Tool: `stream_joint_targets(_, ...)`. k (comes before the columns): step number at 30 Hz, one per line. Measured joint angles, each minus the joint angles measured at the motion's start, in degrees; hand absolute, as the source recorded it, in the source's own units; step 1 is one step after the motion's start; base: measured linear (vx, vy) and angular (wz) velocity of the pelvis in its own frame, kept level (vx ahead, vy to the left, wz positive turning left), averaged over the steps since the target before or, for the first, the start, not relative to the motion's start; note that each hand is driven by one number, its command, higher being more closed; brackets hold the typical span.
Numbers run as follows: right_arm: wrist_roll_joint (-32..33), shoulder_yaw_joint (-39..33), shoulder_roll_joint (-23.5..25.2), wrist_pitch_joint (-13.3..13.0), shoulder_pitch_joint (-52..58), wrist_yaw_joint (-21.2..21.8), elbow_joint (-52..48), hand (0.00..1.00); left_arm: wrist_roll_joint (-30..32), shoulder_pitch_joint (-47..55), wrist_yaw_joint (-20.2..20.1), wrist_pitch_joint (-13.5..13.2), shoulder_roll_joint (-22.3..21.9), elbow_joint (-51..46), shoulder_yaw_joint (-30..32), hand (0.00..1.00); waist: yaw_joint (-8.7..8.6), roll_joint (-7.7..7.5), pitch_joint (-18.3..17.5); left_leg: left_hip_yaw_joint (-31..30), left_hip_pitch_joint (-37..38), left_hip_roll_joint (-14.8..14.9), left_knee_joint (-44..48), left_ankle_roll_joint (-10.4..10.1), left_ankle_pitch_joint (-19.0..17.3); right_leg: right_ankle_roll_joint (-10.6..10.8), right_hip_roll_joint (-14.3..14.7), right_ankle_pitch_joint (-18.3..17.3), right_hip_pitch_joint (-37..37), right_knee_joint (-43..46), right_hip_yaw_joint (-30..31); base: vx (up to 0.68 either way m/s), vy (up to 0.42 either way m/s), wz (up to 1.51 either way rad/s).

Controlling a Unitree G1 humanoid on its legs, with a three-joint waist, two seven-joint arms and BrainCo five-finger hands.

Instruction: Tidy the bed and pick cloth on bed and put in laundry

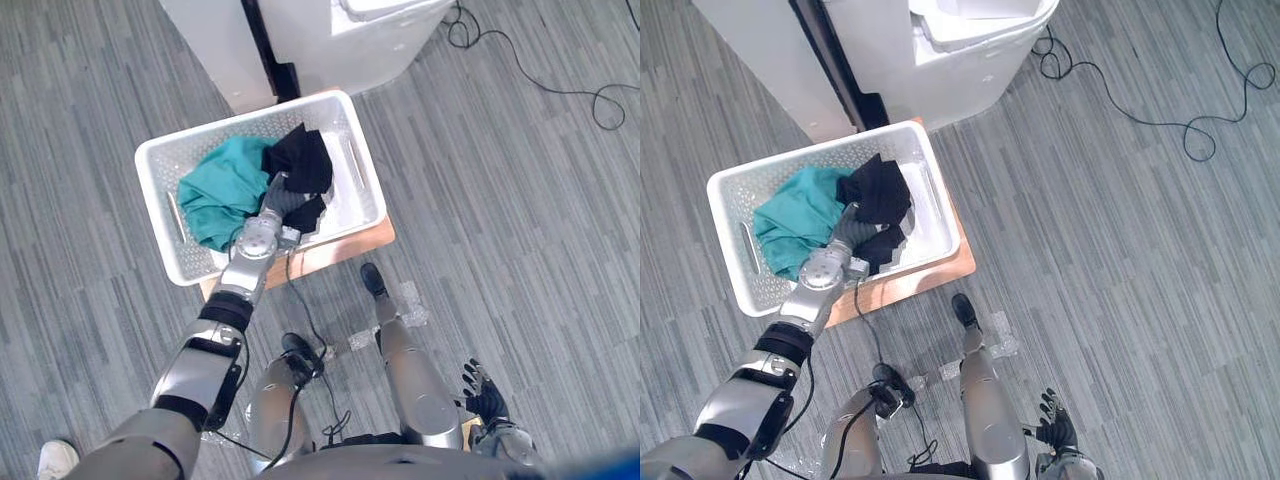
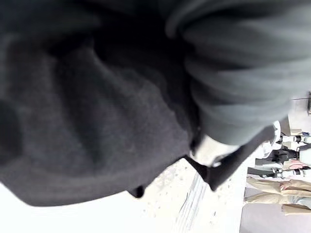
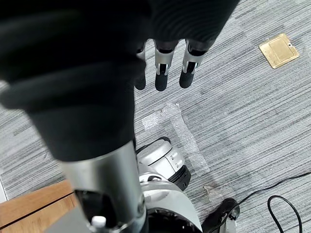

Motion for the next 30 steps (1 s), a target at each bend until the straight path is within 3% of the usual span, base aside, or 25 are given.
stream_joint_targets(7,-0.1,0.5,-0.1,0.0,0.4,-1.0,0.0,0.0,-1.3,0.0,2.2,-1.2,0.0,-1.0,0.5,0.0,0.55,-0.01,0.0,0.5,1.5,-0.2,-0.7,0.0,0.2,0.1,-0.3,0.8,1.7,-1.4,0.1,-0.02,-0.052,-0.02)
stream_joint_targets(14,0.0,1.1,0.3,-0.7,0.5,-2.3,2.5,0.0,-6.0,2.8,-1.1,-4.8,2.1,-7.6,2.6,0.0,0.97,-0.06,-0.6,-1.3,5.5,-2.3,-6.5,-0.4,3.2,-0.2,-1.5,1.5,6.2,-4.7,-1.4,0.0,-0.057,0.17)
stream_joint_targets(23,-0.1,-0.5,0.2,-0.5,-0.1,-2.7,11.5,0.0,-9.0,11.3,-6.9,-4.8,4.1,-8.3,4.6,0.0,0.55,0.67,-8.1,-4.3,12.3,-5.9,-16.2,-1.0,8.6,-0.7,-2.4,1.1,10.7,-5.2,-5.5,-0.01,-0.045,0.16)
stream_joint_targets(30,-1.2,-2.8,0.2,1.3,0.9,-2.4,13.8,0.0,-13.5,20.4,-8.2,-4.6,3.7,-10.1,8.0,0.0,0.15,2.11,-12.2,-6.3,15.0,-7.3,-20.9,-1.2,10.5,-1.0,-3.1,0.4,13.8,-7.1,-6.9,-0.06,-0.042,0.15)
